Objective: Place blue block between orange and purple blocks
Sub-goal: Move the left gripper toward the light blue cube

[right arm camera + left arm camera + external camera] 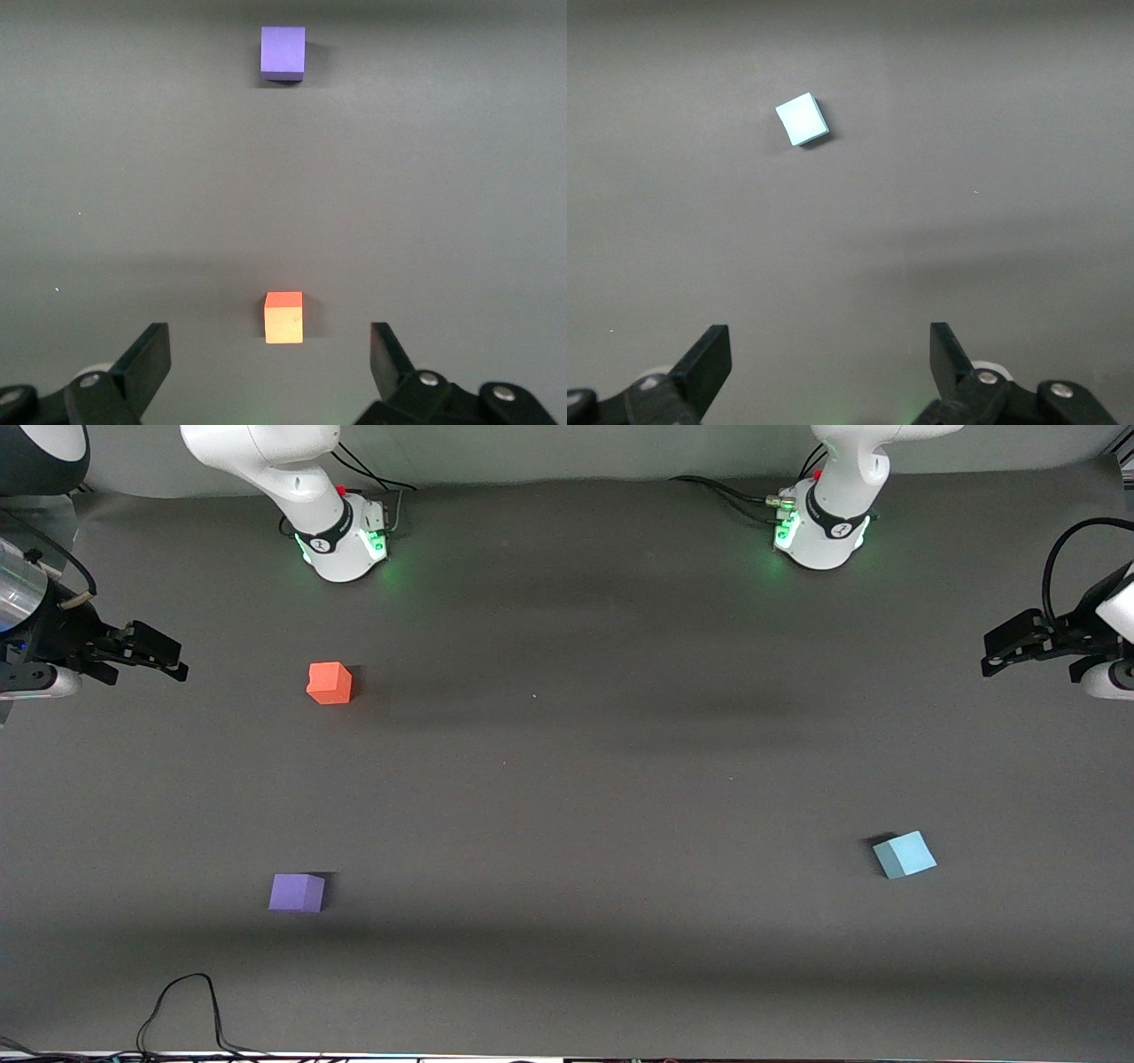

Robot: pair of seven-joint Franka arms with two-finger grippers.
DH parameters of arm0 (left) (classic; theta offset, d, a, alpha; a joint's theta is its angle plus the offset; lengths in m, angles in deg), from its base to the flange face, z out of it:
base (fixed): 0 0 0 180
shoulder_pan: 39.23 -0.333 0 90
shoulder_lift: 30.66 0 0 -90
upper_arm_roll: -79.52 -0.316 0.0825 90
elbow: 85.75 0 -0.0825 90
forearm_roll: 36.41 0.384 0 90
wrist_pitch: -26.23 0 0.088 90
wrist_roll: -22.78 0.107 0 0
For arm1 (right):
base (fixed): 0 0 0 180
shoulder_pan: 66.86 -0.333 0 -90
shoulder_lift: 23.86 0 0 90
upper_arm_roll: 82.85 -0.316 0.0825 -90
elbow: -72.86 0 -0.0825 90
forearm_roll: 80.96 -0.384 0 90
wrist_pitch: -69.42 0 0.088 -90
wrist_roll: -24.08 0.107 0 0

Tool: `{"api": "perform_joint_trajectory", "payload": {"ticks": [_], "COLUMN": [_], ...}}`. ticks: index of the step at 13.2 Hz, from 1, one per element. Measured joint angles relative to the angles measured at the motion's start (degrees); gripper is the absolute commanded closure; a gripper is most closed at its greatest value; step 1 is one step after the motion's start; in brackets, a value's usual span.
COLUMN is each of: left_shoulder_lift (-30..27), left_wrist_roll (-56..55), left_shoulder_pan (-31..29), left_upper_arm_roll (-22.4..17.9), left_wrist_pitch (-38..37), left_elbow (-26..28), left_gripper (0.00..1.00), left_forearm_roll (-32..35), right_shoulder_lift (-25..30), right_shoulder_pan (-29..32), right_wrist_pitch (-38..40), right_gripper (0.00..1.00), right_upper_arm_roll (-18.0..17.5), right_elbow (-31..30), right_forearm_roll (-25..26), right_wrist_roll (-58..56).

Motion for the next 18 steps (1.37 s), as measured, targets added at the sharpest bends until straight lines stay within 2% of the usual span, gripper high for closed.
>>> {"api": "perform_joint_trajectory", "payload": {"ticks": [6, 8, 11, 14, 16, 18], "left_shoulder_lift": [0.3, 2.2, 8.7, 16.5, 20.0, 21.9], "left_wrist_roll": [0.0, 0.0, 0.0, 0.0, -0.1, -0.4], "left_shoulder_pan": [0.0, -0.1, -2.4, -4.1, -4.1, -4.1], "left_upper_arm_roll": [-0.1, -0.2, -0.6, -0.7, -0.6, -0.4], "left_wrist_pitch": [0.2, 0.9, 2.7, 4.8, 4.9, 5.0], "left_elbow": [0.1, -0.7, -5.5, -13.3, -17.3, -18.7], "left_gripper": [0.00, 0.00, 0.00, 0.00, 0.00, 0.00], "left_forearm_roll": [0.0, 0.0, 0.0, 0.0, 0.0, 0.0], "right_shoulder_lift": [0.0, 0.0, 0.0, 0.0, 0.0, 0.0], "right_shoulder_pan": [0.0, 0.0, 0.0, 0.0, 0.0, 0.0], "right_wrist_pitch": [0.0, 0.0, 0.0, 0.0, 0.0, 0.0], "right_gripper": [0.00, 0.00, 0.00, 0.00, 0.00, 0.00], "right_upper_arm_roll": [0.0, 0.0, 0.0, 0.0, 0.0, 0.0], "right_elbow": [0.0, 0.0, 0.0, 0.0, 0.0, 0.0], "right_forearm_roll": [0.0, 0.0, 0.0, 0.0, 0.0, 0.0], "right_wrist_roll": [0.0, 0.0, 0.0, 0.0, 0.0, 0.0]}}
